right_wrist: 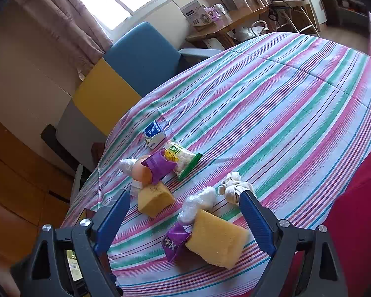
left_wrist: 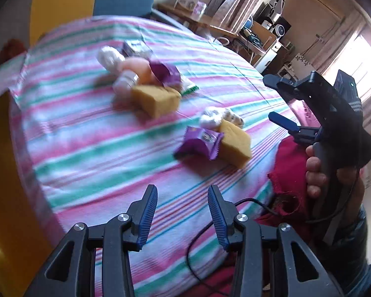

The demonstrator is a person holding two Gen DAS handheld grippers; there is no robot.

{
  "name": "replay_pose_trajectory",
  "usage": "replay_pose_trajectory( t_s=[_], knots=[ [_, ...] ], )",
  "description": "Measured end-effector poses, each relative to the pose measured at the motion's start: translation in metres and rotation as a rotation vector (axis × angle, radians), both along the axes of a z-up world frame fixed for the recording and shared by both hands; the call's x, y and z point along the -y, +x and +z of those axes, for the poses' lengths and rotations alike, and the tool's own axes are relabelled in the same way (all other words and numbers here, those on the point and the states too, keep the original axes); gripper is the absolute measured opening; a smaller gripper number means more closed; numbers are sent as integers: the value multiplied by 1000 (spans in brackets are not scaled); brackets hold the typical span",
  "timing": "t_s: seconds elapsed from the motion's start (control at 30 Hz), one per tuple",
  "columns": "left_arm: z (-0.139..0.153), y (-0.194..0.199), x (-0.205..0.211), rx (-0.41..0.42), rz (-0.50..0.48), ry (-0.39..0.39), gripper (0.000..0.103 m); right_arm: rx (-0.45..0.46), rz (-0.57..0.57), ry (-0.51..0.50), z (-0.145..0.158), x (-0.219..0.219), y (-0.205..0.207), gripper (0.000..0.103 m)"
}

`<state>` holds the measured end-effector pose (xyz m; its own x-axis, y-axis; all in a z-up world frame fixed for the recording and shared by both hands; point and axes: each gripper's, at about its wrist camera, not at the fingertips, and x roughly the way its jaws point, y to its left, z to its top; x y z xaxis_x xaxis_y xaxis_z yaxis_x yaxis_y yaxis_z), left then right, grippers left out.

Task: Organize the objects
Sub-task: 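Grasp the purple snack packet with the left tool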

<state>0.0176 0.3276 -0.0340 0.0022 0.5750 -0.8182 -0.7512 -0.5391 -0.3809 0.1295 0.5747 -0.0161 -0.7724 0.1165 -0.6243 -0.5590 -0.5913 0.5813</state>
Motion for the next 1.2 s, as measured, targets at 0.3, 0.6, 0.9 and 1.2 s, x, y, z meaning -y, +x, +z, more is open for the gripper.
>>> replay_pose_trajectory(
  t_s=[0.3,0.6,0.9,1.2],
  knots=[
    [-25,-22,-28,307,58,65,41,-39,11,-20,0,-2,2,91],
    [-49,-36,-67,501,150,95,40,-64,27,-35,-2,-2,2,93],
    [-60,-66,-102,429,212,-25,42,-85,39,-49,-2,-3,3,93],
    [-55,-49,-126,252,80,-162,44,-90,44,-54,-3,-4,3,94]
  ],
)
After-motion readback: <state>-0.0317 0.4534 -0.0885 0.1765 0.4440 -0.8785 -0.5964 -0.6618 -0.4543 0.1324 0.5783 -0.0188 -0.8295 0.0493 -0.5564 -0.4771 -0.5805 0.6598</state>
